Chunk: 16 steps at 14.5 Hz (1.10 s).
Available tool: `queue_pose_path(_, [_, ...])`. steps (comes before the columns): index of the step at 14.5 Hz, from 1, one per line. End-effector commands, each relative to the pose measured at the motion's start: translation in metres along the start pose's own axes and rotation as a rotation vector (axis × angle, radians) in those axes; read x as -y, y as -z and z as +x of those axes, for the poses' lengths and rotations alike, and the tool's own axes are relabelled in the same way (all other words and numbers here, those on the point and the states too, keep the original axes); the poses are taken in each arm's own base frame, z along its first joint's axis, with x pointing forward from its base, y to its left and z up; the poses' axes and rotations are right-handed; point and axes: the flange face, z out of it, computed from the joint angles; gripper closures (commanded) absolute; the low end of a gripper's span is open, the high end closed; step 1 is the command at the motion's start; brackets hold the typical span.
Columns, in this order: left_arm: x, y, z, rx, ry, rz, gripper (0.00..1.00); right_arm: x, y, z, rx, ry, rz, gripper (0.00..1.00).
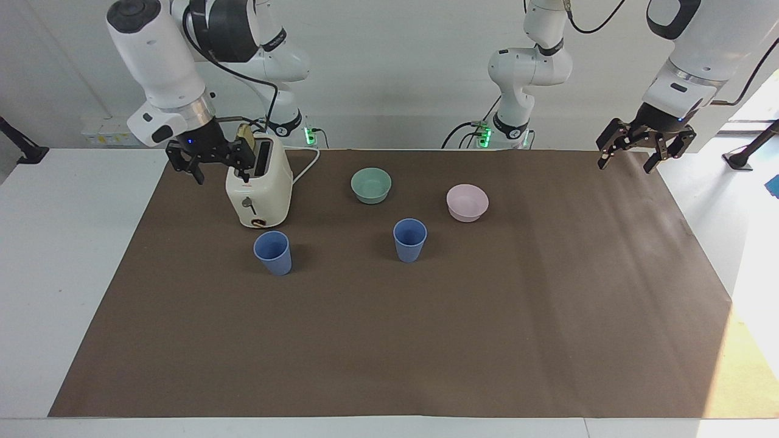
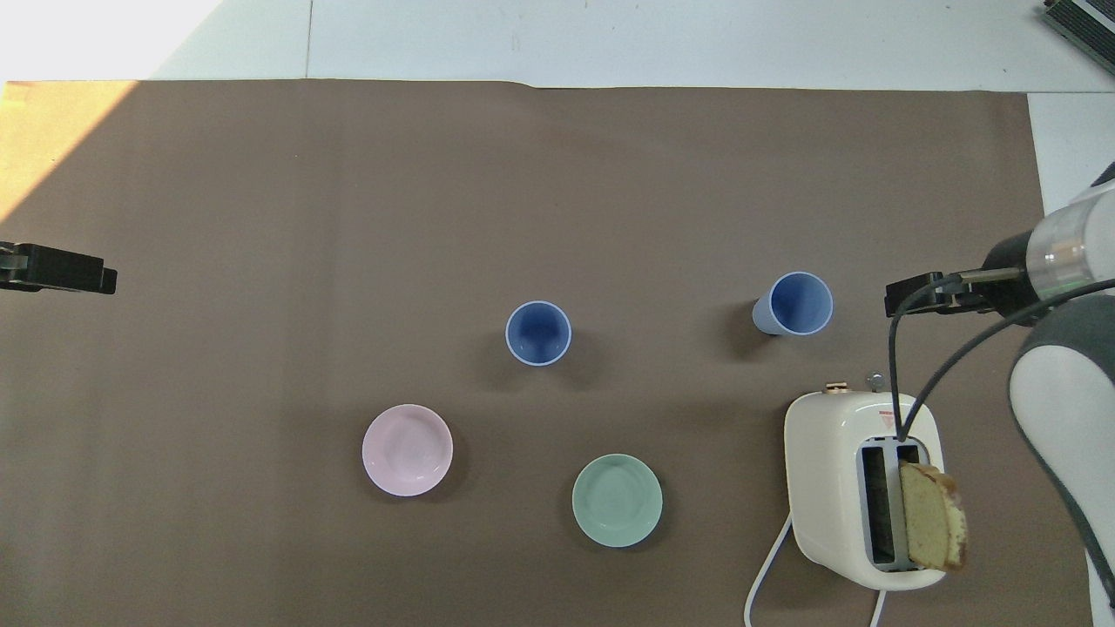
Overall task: Stack blue cups with both arms
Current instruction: 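Reach the right gripper to the blue cup near the toaster and grasp it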
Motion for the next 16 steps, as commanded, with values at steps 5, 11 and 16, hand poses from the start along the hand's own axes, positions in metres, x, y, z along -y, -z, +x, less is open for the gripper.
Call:
queue_pose_path(5, [0.005, 0.009, 0.014, 0.034, -0.01, 0.013, 0.0, -0.003, -0.102, 0.021, -0.001, -0.034, 0.022, 0.0])
queue_pose_path(11, [0.004, 0.005, -0.006, 0.069, -0.011, 0.01, 0.0, -0.001, -0.179, 0.037, 0.036, -0.036, 0.025, 0.0])
queue_pose_path(16, [0.006, 0.005, -0.006, 0.066, -0.005, 0.021, 0.0, 0.005, -0.182, 0.038, 0.04, -0.017, 0.025, 1.0])
